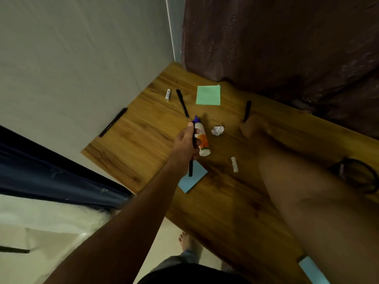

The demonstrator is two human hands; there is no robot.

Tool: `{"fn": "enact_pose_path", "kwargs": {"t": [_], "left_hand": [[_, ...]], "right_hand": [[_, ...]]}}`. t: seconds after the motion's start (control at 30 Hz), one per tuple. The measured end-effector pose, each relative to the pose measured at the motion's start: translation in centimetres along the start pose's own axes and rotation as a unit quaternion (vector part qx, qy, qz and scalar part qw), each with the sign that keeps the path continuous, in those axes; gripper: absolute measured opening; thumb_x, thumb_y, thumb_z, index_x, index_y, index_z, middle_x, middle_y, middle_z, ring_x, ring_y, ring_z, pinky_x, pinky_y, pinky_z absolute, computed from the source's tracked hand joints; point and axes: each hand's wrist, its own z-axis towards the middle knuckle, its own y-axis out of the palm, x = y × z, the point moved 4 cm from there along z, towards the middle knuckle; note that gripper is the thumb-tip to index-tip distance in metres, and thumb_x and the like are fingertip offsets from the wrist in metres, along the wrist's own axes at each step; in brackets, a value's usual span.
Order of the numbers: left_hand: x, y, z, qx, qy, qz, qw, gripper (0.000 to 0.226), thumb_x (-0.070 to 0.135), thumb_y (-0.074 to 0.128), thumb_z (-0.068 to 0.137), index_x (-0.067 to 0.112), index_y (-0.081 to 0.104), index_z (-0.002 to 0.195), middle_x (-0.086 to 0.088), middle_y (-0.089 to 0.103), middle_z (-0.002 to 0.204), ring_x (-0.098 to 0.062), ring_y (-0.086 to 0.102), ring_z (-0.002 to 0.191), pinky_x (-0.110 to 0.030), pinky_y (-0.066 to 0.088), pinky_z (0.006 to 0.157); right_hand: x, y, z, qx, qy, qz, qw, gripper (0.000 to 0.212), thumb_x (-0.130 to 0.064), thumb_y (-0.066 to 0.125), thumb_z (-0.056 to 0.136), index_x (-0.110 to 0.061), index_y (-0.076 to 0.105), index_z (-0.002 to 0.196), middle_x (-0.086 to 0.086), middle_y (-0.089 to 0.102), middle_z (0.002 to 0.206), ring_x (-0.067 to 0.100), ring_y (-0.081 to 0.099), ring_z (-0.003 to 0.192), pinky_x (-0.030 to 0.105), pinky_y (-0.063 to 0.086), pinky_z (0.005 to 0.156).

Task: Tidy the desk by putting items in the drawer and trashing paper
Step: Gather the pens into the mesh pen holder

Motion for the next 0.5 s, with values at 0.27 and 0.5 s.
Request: {"fn": "enact_pose_path", "kwargs": {"t": [0.27,0.5], "left_hand": [[0.9,4.9,-1.7,0.021,0.004,0.015,1.000,0.017,0.033,0.060,0.094,0.022,0.056,0.083,0.006,0.052,0.063,-0.006,0.042,0.051,-0.020,0.034,0.044],[2.8,13.1,-4.3,-0.031,0.098,0.009,0.995,0.019,0.033,0.065,0.091,0.020,0.055,0.082,0.000,0.046,0.065,-0.008,0.038,0.045,-0.019,0.028,0.037]], "right_hand": [[1.4,-2.8,-6.6,-0.020,-0.110,0.208,0.972,0.028,-0.034,0.059,0.093,-0.019,0.053,0.070,0.006,0.058,0.072,0.019,0.055,0.065,0.027,0.041,0.058],[7.1,-7.2,-14.6,-0.002,-0.241,0.276,0.930,0.020,-0.030,0.063,0.090,-0.020,0.057,0.073,0.007,0.063,0.067,0.026,0.059,0.062,0.037,0.045,0.054]]}}
